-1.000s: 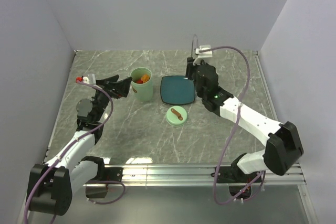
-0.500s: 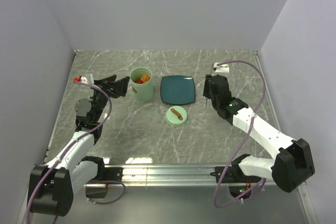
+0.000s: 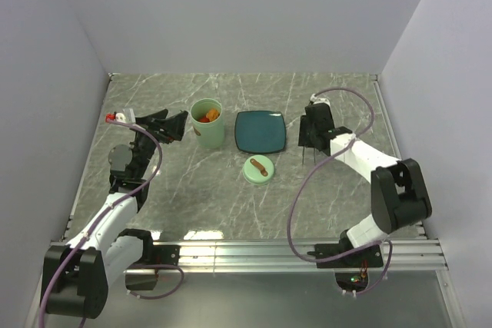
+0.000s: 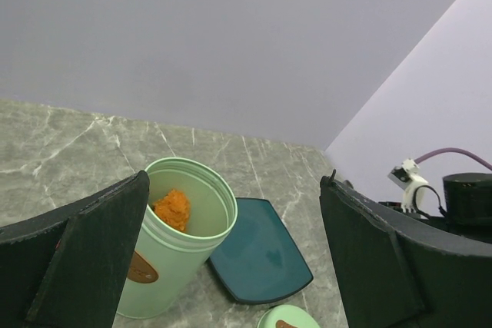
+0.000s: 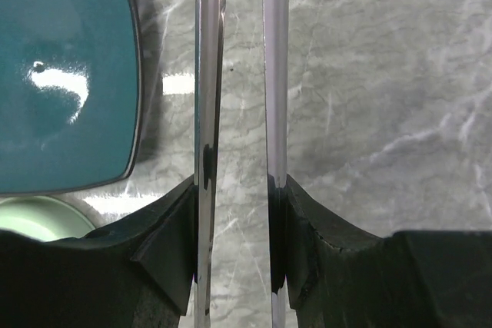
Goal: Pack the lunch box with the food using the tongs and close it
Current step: Put down the clamp
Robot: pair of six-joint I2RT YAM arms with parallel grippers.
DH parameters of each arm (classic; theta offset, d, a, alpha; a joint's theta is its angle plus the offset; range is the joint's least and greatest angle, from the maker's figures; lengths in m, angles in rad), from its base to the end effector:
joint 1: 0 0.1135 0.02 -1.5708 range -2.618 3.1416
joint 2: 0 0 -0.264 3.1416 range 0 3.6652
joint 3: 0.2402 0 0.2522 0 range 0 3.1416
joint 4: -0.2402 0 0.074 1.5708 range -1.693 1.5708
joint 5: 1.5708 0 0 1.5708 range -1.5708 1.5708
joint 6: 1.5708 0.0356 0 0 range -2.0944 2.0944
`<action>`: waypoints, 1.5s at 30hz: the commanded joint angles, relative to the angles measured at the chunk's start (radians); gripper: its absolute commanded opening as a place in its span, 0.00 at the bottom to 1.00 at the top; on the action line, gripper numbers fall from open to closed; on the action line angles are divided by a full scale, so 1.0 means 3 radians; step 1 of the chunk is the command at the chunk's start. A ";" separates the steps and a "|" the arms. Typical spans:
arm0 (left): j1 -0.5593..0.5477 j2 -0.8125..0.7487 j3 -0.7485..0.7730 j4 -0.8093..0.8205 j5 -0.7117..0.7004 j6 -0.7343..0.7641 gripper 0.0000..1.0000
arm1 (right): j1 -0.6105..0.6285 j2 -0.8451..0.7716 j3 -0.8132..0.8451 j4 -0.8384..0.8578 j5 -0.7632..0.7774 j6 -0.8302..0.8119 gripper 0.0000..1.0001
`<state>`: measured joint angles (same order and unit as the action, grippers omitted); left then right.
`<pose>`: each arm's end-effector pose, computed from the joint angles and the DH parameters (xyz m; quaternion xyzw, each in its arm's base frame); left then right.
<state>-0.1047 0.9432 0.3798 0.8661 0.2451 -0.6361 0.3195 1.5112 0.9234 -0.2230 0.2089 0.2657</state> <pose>0.2057 -0.0303 0.2794 -0.0594 0.5932 -0.3570 0.7192 0.3027 0.0924 0.2122 0.0138 0.9243 0.0137 0.3811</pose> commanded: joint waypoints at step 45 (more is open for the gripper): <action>0.0068 -0.0045 -0.0059 0.0089 -0.0029 0.0060 0.99 | -0.0252 0.1523 0.1493 -0.0990 0.0209 0.0014 0.59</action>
<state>-0.0910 0.9463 0.3645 0.8665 0.2382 -0.6357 0.2489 1.9553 1.3182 -0.4965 0.2409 0.2718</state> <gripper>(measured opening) 0.994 0.582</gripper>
